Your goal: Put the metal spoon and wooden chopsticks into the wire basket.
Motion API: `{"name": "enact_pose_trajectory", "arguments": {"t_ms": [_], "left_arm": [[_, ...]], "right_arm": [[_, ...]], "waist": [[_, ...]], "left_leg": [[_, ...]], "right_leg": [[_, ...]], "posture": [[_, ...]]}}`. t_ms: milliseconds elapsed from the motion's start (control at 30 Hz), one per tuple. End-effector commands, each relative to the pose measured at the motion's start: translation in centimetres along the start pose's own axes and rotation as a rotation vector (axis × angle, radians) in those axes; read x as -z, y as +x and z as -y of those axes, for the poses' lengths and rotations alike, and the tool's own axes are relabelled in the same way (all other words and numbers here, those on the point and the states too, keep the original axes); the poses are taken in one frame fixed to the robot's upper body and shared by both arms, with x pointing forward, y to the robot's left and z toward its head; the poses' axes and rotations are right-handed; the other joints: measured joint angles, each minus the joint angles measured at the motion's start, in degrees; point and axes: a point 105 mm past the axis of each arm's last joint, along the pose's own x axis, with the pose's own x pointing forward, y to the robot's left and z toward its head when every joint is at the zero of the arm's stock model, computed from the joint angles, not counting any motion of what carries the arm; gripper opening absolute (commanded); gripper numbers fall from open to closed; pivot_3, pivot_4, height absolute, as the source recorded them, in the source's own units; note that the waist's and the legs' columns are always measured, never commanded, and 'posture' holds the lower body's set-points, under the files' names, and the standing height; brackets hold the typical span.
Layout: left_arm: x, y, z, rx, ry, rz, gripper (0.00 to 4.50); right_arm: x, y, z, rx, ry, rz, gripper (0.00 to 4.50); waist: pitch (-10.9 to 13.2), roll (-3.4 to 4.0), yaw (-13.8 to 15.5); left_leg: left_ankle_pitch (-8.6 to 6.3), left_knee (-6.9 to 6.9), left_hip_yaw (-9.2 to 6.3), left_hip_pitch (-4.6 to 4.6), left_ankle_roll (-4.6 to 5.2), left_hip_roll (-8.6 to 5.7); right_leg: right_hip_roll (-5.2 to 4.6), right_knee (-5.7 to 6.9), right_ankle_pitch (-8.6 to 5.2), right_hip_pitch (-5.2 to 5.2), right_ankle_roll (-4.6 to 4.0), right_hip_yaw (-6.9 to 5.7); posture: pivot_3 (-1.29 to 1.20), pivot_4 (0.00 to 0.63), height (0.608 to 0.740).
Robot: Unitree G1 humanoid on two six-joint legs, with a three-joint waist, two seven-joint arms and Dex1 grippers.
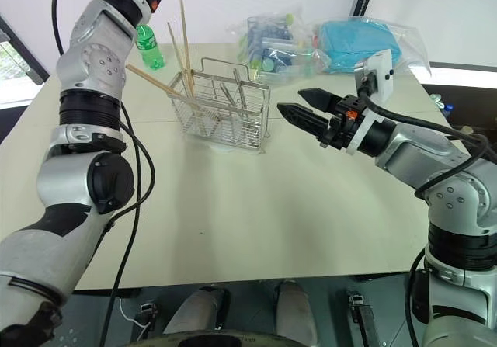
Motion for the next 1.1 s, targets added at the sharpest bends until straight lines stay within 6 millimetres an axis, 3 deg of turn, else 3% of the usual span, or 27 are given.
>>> {"name": "enact_pose_trajectory", "arguments": {"t_ms": [33,133,333,433,500,567,667,867,1000,1100], "left_arm": [[-2.4,-0.2,0.1,0.007,0.011,0.063,4.47],[-3.7,-0.4,-0.3,-0.016,0.026,0.079,4.47],[-10.1,-0.9,0.3,0.066,0.177,0.081,4.47],[-14.2,-2.4,0.6,0.163,0.271,0.063,4.47],[-15.5,-3.8,0.5,0.231,0.337,0.020,4.47],[-15.2,-5.5,0.1,0.303,0.388,-0.076,4.47],[-12.3,-11.1,-2.0,0.448,0.555,-0.347,4.47],[-6.8,-20.6,-4.4,0.562,0.627,-0.830,4.47],[-5.1,-23.8,-5.2,0.551,0.627,-0.945,4.47],[-4.7,-24.5,-5.2,0.541,0.617,-0.943,4.47]], "right_arm": [[-1.4,-0.1,0.0,0.005,-0.036,0.052,3.54],[-1.3,0.0,0.2,0.007,-0.038,0.046,3.54],[-0.7,0.1,1.0,0.013,-0.083,0.007,3.54],[-0.7,0.0,2.0,0.023,-0.101,-0.009,3.54],[-0.6,-0.1,2.5,0.026,-0.108,-0.020,3.54],[-0.5,-0.2,2.9,0.024,-0.112,-0.032,3.54],[0.4,-0.7,3.2,-0.008,-0.134,-0.100,3.54],[1.8,-2.6,3.0,-0.095,-0.168,-0.236,3.54],[2.1,-3.3,2.9,-0.132,-0.173,-0.280,3.54],[1.9,-3.2,2.9,-0.136,-0.175,-0.280,3.54]], "waist": [[0.0,0.01,0.0],[0.0,0.00,-0.1],[0.0,0.02,-0.2],[0.1,0.08,-0.5],[0.1,0.20,-0.5],[0.1,0.36,-0.5],[-0.1,0.92,-0.7],[0.0,0.74,-0.4],[0.0,0.69,-0.1],[0.0,0.70,0.0]], "left_leg": [[0.00,0.00,0.00,0.00,0.00,0.00],[0.00,0.00,0.00,0.00,0.00,0.00],[0.00,-0.01,0.00,-0.03,0.00,0.00],[-0.01,-0.04,0.03,-0.04,0.01,0.00],[-0.02,-0.10,0.04,-0.01,0.03,0.00],[-0.03,-0.15,0.07,0.08,0.05,0.00],[-0.03,-0.17,0.17,0.18,0.06,0.03],[-0.19,-0.10,0.18,0.08,0.34,0.12],[-0.28,-0.05,0.19,0.06,0.48,0.10],[-0.29,-0.07,0.19,0.09,0.50,0.11]], "right_leg": [[0.00,0.00,0.00,0.00,0.00,0.00],[0.00,0.00,0.00,-0.01,0.00,0.00],[0.03,0.02,0.00,-0.04,0.00,0.00],[0.03,0.03,0.00,-0.06,0.01,0.00],[0.03,0.00,-0.01,-0.05,0.01,0.00],[0.03,-0.01,-0.01,0.00,0.02,0.00],[0.03,0.02,-0.02,0.02,0.02,0.06],[0.10,0.01,-0.02,-0.06,-0.02,0.16],[0.04,-0.11,-0.03,-0.01,-0.03,0.14],[0.04,-0.16,-0.03,0.01,-0.03,0.13]], "posture": [[0.00,0.150,0.709],[0.00,0.150,0.709],[0.00,0.150,0.709],[0.00,0.150,0.709],[0.00,0.150,0.709],[0.00,0.150,0.709],[0.00,0.150,0.709],[0.00,0.150,0.709],[0.00,0.150,0.709],[0.00,0.150,0.709]]}}
